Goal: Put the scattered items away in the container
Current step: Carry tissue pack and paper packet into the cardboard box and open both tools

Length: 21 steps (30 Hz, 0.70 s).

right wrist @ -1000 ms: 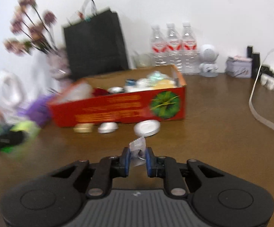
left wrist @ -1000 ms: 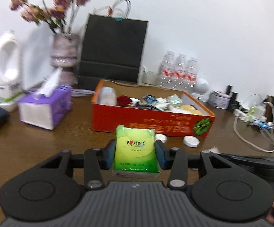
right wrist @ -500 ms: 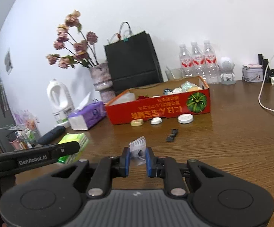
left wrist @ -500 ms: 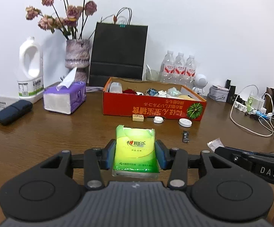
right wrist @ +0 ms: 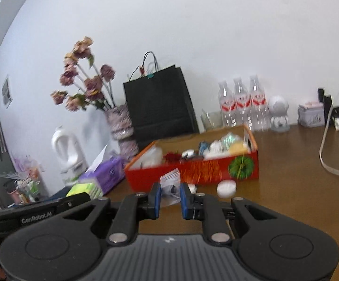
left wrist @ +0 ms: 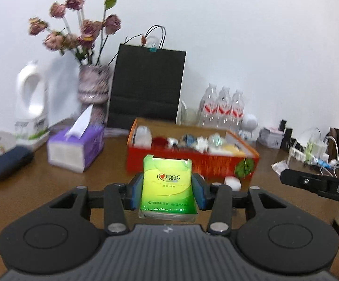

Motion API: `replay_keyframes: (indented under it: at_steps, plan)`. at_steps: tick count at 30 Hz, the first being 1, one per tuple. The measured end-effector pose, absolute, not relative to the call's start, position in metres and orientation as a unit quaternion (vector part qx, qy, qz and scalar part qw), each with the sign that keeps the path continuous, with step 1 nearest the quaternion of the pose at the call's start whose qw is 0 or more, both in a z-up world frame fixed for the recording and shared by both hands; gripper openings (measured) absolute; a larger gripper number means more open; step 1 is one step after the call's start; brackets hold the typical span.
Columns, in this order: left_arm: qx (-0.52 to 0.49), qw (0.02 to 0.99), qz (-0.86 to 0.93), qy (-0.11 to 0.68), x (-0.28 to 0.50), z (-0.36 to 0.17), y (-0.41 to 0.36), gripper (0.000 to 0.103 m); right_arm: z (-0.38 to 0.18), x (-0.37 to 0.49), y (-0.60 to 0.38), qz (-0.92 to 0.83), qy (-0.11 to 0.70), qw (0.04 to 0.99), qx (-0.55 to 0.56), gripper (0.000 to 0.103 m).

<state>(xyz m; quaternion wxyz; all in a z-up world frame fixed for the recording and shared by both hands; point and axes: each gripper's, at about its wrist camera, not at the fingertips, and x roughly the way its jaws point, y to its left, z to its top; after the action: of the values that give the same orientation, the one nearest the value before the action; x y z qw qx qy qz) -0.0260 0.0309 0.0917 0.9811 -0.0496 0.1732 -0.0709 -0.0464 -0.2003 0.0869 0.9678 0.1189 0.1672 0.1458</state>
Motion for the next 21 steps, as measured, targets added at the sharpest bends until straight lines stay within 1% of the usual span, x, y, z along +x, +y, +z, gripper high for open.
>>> replay_keyframes:
  at_steps: [3, 6, 9, 12, 17, 18, 19, 21]
  plan:
    - [-0.056, 0.977, -0.085, 0.189, 0.034, 0.101, 0.030, 0.045, 0.100, 0.003, -0.202, 0.157, 0.185, 0.962, 0.125, 0.016]
    - [-0.068, 0.967, -0.094, 0.225, 0.099, 0.101, 0.028, 0.045, 0.108, 0.062, -0.198, 0.157, 0.210, 0.958, 0.115, 0.016]
    - [-0.041, 0.964, -0.087, 0.249, 0.159, 0.094, 0.015, 0.045, 0.109, 0.126, -0.197, 0.155, 0.235, 0.952, 0.118, 0.016]
    - [-0.017, 0.961, -0.066, 0.267, 0.203, 0.077, 0.004, 0.045, 0.096, 0.191, -0.194, 0.160, 0.274, 0.941, 0.119, 0.016]
    - [0.000, 0.957, -0.056, 0.284, 0.236, 0.046, 0.002, 0.046, 0.063, 0.272, -0.177, 0.146, 0.349, 0.922, 0.083, 0.016]
    - [0.001, 0.957, -0.055, 0.285, 0.240, 0.043, 0.002, 0.051, 0.056, 0.282, -0.174, 0.144, 0.359, 0.919, 0.077, 0.016]
    - [0.006, 0.958, -0.054, 0.283, 0.242, 0.041, 0.001, 0.053, 0.050, 0.289, -0.172, 0.143, 0.364, 0.918, 0.073, 0.016]
    - [0.011, 0.960, -0.064, 0.274, 0.240, 0.041, -0.003, 0.054, 0.040, 0.299, -0.165, 0.142, 0.367, 0.917, 0.063, 0.017]
